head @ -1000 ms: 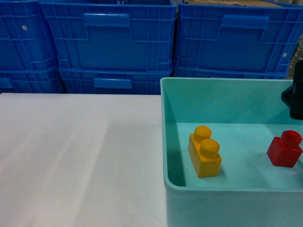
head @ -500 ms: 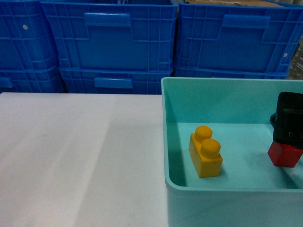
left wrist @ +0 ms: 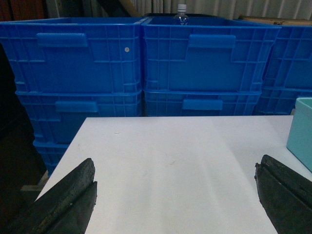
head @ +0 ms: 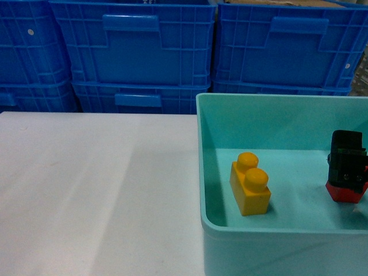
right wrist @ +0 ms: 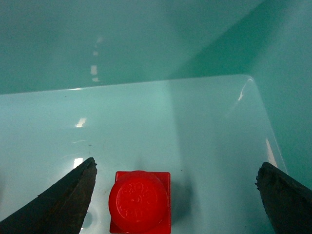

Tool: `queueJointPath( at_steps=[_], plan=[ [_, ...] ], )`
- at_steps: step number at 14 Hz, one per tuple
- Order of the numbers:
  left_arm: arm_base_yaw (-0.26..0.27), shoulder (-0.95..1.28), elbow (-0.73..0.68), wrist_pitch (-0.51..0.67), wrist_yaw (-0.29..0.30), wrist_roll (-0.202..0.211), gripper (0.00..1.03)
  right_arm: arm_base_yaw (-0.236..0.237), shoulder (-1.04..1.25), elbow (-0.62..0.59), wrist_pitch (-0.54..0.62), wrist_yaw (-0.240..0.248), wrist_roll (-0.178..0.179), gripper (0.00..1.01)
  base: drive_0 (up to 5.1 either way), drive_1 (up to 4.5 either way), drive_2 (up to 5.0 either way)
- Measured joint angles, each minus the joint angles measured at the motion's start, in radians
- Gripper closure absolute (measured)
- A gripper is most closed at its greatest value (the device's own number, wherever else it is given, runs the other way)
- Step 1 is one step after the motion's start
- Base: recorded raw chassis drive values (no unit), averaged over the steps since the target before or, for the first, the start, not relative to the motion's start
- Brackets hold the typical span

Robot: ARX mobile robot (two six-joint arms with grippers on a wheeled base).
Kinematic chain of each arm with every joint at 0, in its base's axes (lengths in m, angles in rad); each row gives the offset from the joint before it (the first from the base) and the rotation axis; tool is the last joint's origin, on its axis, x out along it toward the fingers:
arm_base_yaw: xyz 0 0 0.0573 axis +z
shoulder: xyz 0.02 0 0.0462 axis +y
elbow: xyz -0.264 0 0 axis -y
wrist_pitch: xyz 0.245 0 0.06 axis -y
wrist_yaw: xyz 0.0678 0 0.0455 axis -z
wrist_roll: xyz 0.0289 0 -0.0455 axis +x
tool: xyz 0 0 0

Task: Pick red block from blue box to shelf

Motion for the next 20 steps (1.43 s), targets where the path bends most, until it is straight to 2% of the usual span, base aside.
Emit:
queueJointPath(
  at_steps=[3,9,11,15,16,17,18,19,20],
  plan=[
    [0.0,0.0,0.0,0.0,0.0,0.0,0.05,0.031,0.006,0.012,-0.01,0.022,-0.027,0.03,0.0,0.0,0.0],
    [0.0,0.0,0.0,0.0,0.0,0.0,0.05,0.019,0.076,0.026,0.022,0.034,-0.042,0.03,0.0,0.0,0.0],
    [0.0,0.0,0.0,0.0,0.0,0.0,0.05,0.016,0.08,0.026,0.028,0.034,-0.053,0.2,0.0,0.0,0.0],
    [0.0,0.0,0.0,0.0,0.0,0.0,0.05,0.01,0.083,0.027,0.031,0.011,-0.069,0.63,0.0,0.0,0.0],
    [0.0,0.0,0.0,0.0,0.0,0.0,0.05,0.01,0.083,0.027,0.034,0.004,-0.076,0.7,0.0,0.0,0.0],
    [0.0,0.0,0.0,0.0,0.0,0.0,0.05,0.009,0.083,0.027,0.037,-0.004,-0.077,0.72,0.0,0.0,0.0],
    [0.0,0.0,0.0,0.0,0.0,0.0,0.05,-0.008,0.011,0.029,0.027,-0.069,-0.126,0.72,0.0,0.0,0.0],
    [0.0,0.0,0.0,0.0,0.0,0.0,0.05,-0.051,-0.119,0.073,-0.045,-0.131,-0.189,0.72,0.0,0.0,0.0],
    [0.0,0.0,0.0,0.0,0.0,0.0,0.05,-0.08,-0.214,0.126,-0.085,-0.188,-0.223,0.72,0.0,0.0,0.0]
  ],
)
